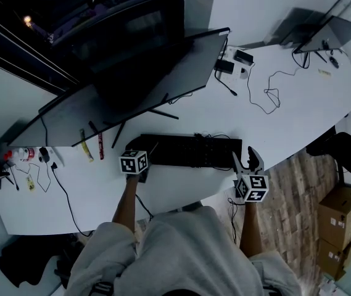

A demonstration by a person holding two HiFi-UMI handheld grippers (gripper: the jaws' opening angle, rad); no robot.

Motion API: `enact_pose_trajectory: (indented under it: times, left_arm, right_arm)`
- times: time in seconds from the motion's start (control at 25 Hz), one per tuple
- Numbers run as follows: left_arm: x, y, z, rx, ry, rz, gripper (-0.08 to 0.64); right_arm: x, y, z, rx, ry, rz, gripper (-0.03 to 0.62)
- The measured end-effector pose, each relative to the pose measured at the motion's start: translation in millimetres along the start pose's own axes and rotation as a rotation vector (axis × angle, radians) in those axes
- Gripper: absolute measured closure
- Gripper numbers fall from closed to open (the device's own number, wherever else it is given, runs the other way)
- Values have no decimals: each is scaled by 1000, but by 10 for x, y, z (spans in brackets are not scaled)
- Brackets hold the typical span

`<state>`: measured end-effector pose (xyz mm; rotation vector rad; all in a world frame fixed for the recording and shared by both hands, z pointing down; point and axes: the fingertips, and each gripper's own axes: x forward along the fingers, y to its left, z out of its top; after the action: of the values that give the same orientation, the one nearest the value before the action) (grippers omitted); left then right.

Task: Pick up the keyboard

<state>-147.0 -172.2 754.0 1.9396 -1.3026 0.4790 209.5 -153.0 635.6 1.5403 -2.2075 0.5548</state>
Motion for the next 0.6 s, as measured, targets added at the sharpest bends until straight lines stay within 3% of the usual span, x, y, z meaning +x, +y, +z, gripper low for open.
enact_pose_trajectory:
  times: [0.6]
  left_arm:
    - [21,-30,-18,17,5,19,224]
  right_arm:
    - [35,-175,-148,50,31,-14,313]
